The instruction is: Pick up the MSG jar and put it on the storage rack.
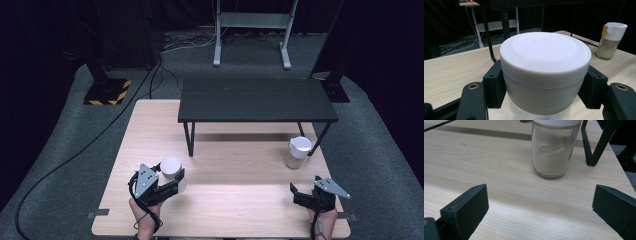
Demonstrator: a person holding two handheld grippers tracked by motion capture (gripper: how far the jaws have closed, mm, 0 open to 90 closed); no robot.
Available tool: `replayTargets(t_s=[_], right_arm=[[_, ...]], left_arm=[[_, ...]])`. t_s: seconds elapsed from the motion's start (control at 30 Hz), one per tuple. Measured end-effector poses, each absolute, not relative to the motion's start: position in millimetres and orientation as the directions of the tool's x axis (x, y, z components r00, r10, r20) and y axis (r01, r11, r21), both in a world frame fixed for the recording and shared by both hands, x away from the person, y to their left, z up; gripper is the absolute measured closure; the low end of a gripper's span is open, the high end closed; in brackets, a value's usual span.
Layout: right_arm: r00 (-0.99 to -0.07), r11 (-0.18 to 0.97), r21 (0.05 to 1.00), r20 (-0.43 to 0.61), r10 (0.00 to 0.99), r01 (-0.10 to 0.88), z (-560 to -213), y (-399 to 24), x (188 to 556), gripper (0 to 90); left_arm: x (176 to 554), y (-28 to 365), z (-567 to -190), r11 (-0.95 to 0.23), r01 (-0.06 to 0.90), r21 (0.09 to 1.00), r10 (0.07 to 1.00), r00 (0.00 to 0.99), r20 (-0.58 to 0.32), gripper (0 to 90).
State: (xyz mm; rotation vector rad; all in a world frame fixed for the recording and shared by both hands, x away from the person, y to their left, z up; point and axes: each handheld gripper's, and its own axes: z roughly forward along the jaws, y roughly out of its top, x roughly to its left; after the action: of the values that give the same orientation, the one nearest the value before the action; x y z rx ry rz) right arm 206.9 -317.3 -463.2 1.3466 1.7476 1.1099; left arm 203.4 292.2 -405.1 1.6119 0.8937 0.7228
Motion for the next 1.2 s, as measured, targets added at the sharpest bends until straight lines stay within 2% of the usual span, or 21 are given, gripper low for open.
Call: replayTargets(t_s=[1.2], right_arm=[[-0.25,0.114,0.902,-0.006,0.968,0.417,-461.9,-316.2,208.3,0.0]], left_arm=[[230.7,279.4,-397.7,-0.122,0.188,0.975,0.845,0.535,0.003,34.0]])
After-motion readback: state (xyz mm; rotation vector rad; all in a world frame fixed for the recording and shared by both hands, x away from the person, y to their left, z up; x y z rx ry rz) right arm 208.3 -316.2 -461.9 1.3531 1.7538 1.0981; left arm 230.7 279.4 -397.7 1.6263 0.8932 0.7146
